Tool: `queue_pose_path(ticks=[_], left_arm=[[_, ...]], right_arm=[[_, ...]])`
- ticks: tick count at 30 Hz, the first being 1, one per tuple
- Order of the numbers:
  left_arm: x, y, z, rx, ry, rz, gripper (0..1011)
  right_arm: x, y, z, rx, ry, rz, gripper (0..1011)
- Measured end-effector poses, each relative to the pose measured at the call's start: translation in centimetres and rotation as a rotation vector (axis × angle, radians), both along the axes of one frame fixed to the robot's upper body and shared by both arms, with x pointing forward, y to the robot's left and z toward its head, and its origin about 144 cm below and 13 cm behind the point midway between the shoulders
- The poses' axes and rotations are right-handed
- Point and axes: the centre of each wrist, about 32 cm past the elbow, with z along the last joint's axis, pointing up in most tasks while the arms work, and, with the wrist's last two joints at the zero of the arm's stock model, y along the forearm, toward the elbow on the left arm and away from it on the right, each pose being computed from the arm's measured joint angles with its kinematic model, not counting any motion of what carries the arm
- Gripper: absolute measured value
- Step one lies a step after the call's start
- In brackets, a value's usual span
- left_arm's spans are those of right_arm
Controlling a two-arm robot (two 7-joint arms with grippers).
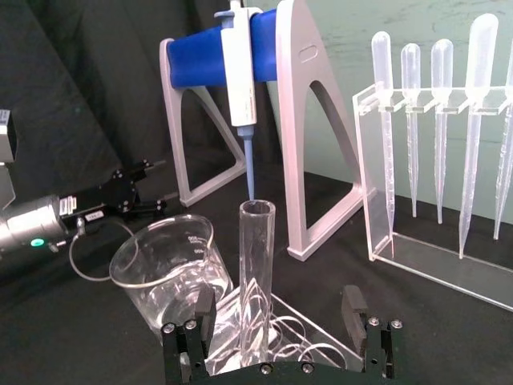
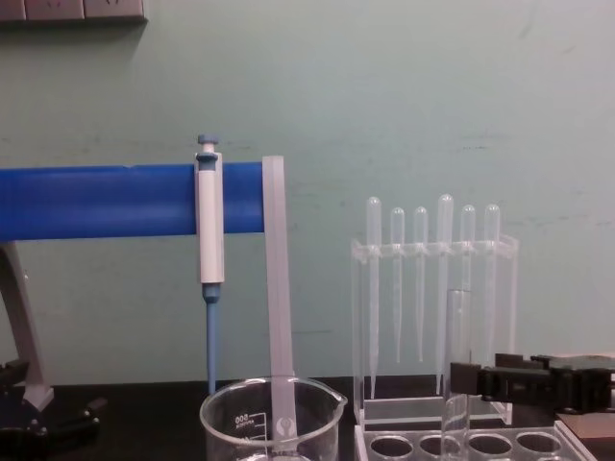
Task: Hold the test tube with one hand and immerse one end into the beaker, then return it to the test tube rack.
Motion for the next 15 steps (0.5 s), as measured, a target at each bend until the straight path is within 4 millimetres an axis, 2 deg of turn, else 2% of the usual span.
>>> queue_pose_path(ticks=[15], left_arm=[[0.0, 0.0, 0.0, 0.000, 0.000, 0.000, 1000]], right_arm=[[1.3, 0.4, -0.3, 0.032, 0.001, 0.011, 1000]])
